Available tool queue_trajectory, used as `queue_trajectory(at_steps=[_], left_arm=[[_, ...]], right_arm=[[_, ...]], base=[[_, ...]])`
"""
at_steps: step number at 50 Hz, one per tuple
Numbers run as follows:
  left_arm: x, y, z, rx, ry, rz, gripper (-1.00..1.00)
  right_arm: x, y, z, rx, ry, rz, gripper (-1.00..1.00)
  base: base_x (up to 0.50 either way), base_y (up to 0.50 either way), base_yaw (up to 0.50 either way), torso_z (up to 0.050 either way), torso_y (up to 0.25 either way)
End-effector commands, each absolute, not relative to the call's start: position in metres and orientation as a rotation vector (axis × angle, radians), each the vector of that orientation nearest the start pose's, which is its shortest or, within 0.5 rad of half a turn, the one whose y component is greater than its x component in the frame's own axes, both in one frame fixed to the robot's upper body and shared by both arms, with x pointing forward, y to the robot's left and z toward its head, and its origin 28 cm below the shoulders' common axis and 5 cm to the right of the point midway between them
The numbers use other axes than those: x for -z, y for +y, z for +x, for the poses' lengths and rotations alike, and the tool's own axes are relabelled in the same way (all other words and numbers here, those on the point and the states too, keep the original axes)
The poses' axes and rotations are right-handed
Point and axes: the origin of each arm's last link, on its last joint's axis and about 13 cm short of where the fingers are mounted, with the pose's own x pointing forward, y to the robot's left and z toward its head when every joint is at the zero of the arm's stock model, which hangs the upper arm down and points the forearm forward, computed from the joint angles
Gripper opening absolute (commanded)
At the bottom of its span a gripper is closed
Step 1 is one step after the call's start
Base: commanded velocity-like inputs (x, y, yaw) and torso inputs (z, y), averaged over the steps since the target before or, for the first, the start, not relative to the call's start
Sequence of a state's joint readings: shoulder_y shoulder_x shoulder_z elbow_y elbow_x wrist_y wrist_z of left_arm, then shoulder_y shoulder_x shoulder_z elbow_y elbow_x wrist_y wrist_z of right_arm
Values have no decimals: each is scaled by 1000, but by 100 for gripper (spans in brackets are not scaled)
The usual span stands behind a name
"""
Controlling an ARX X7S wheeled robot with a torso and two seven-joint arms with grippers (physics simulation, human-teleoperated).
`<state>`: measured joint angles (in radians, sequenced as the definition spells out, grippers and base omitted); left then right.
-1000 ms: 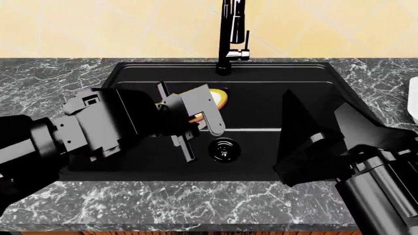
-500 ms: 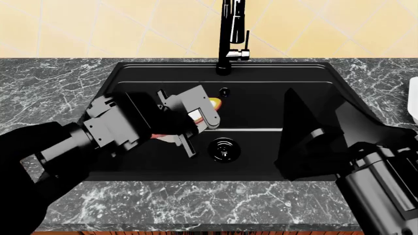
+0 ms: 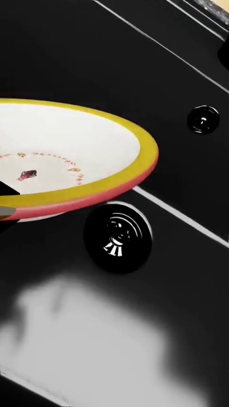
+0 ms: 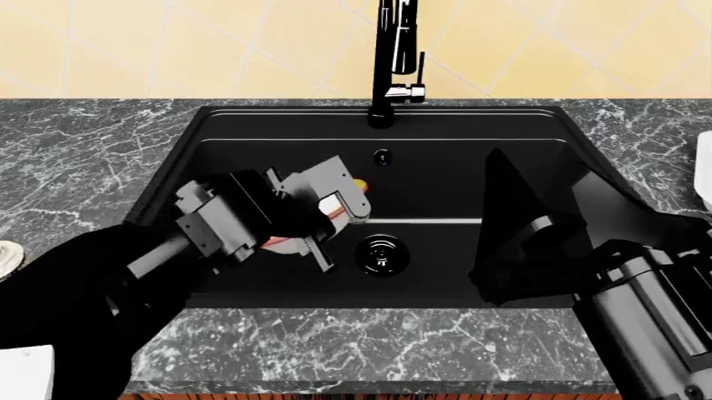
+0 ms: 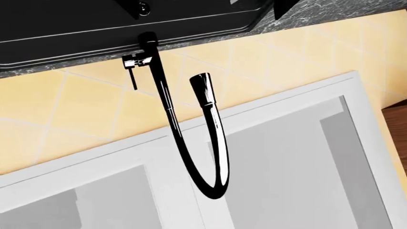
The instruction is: Move the fresh-baked cupcake off the tray onto the counter, and place the bowl used for mixing into the sink.
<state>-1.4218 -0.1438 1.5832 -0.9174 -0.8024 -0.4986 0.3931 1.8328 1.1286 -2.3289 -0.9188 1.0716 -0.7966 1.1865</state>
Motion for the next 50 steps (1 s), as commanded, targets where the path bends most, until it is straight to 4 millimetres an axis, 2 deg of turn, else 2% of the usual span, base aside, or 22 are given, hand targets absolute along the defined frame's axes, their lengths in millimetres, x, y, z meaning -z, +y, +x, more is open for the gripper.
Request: queue_trajectory(at_steps=[1, 4, 5, 26, 32, 37, 41, 45, 50], left_arm=[[-174, 186, 415, 667, 572, 737, -100], [-174, 184, 415, 658, 572, 728, -100], [-174, 184, 415, 657, 574, 727, 100], [-177, 182, 410, 667, 576, 718, 100], [-191, 181, 401, 667, 526, 714, 100], [-201, 179, 381, 624, 404, 746, 100], [-222, 182, 359, 575, 332, 726, 100], [-241, 184, 330, 539, 311, 745, 100], [-248, 193, 303, 464, 317, 759, 100]], right_arm=[[-250, -109, 140, -282, -223, 353, 100], [-250, -110, 140, -281, -223, 354, 100], [-250, -110, 140, -281, -222, 354, 100], [-249, -109, 139, -286, -226, 349, 100], [-249, -108, 138, -287, -224, 347, 100], [-249, -109, 138, -287, -227, 347, 100], [-250, -109, 138, -289, -227, 347, 100], [-250, -109, 138, -287, -225, 348, 100], [-250, -109, 137, -288, -228, 344, 100]], base=[[0, 0, 0, 0, 0], [0, 0, 0, 0, 0], [0, 0, 0, 0, 0], [0, 0, 0, 0, 0], [0, 0, 0, 0, 0], [0, 0, 0, 0, 0], [0, 0, 0, 0, 0], [0, 0, 0, 0, 0], [0, 0, 0, 0, 0]])
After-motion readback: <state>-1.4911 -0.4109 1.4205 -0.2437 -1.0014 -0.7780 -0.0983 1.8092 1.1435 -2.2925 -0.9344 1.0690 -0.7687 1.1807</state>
